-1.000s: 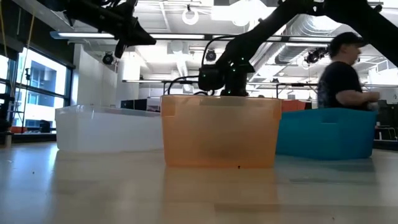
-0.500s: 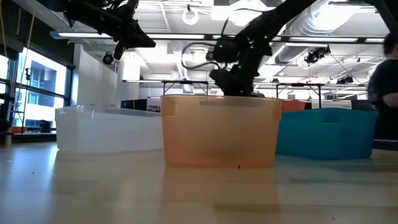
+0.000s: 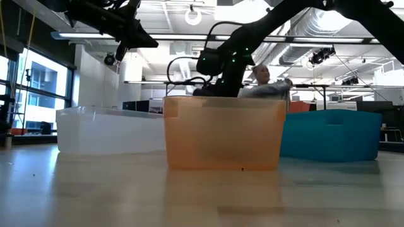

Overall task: Sort Halloween decoration
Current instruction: Put the green spider toy into the blue bin

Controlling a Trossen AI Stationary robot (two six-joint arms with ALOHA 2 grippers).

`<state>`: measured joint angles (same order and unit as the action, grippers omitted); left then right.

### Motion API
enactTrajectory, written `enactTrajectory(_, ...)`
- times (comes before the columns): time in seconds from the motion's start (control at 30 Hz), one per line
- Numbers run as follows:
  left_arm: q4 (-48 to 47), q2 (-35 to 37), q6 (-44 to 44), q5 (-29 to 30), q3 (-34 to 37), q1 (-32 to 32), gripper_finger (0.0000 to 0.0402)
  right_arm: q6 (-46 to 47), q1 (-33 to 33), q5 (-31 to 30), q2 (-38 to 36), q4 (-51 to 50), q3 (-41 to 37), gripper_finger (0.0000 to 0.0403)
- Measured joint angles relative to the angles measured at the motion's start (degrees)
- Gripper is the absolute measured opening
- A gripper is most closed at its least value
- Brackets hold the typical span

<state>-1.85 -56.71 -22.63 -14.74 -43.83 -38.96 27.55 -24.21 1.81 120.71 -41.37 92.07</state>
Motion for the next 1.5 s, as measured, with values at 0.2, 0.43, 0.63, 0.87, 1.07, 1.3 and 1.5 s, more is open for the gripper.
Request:
enactTrajectory(0.2, 0.11, 0.02, -0.94, -0.02, 0.0, 0.0, 0.0, 3.95, 0.26, -2.92, 1.85, -0.45, -0.06, 0.0177)
enactTrajectory(0.43, 0.13, 0.02, -1.34, -0.04, 0.0, 0.02, 0.0, 7.08, 0.67, -3.05, 3.51, 0.0, -0.06, 0.0177)
enactTrajectory(0.63, 0.07, 0.02, -1.32, -0.07, 0.0, 0.02, 0.0, 9.35, 1.37, -2.82, 3.73, -0.17, -0.06, 0.0177)
enactTrajectory(0.87, 0.02, 0.02, -0.77, -0.07, 0.0, 0.02, 0.0, 9.68, 1.51, -2.85, 3.73, -2.14, -0.06, 0.0158)
enactTrajectory(1.07, 0.0, 0.02, -0.22, -0.09, 0.0, 0.02, 0.0, 8.42, 1.44, -4.9, 3.73, -2.08, -0.06, 0.0057)
enactTrajectory(1.3, -0.02, 0.02, -0.18, -0.07, 0.0, 0.02, 0.0, 6.02, 1.31, -4.79, 3.13, -1.79, -0.06, 0.0021)
enactTrajectory(1.5, -0.04, 0.02, -0.11, -0.07, 0.0, 0.02, 0.0, 3.16, 0.47, -4.27, 1.71, -1.89, -0.06, 0.0006)
